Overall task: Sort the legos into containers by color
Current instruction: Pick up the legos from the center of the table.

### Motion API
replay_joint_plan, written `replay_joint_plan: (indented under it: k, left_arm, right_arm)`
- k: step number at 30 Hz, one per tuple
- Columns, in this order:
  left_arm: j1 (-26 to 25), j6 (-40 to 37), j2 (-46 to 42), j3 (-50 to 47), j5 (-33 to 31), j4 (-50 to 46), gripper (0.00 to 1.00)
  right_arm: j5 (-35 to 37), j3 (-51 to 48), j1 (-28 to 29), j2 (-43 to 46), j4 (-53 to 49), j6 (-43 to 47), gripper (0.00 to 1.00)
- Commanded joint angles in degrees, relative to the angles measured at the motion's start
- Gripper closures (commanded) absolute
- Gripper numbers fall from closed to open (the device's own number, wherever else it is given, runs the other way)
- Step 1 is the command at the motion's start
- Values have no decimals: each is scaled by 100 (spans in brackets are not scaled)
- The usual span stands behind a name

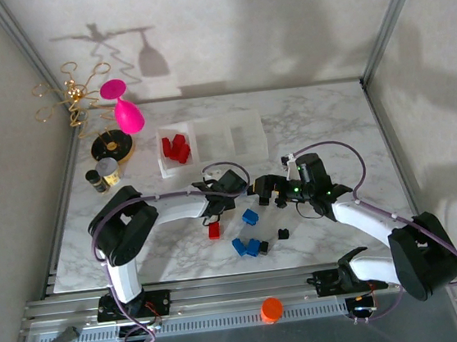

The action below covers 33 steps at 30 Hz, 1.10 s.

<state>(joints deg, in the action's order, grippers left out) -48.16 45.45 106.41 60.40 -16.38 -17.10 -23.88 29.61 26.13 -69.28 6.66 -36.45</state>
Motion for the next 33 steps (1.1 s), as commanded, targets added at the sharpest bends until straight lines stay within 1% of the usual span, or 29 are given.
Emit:
replay_joint_plan:
  k: [1, 6, 14, 17, 21, 26, 33]
  left_arm:
    - [44, 51, -195, -233, -155, -212, 51]
    - [79, 69, -250, -329, -50, -134, 59]
    - [79, 99, -458, -337, -65, -274, 66]
    - [80, 104, -703, -429, -66, -370, 68]
    - [92, 84, -1065, -512, -234, -648, 68]
    - [232, -154, -1463, -361, -333, -865, 68]
    - [245, -315, -1138, -297, -125, -850, 68]
  right_arm:
    - [-107, 33, -41, -75, 98, 76, 1]
    - [-172, 118, -46, -192, 99, 80, 1]
    - [-264, 159, -44, -106, 61, 244, 1]
    - [-420, 212, -37, -58, 21, 400, 1]
    - [-483, 291, -28, -6, 1, 535, 1]
    - [-513, 452, 69, -49, 29, 617, 1]
    - [-503, 382, 101, -94, 144, 483, 1]
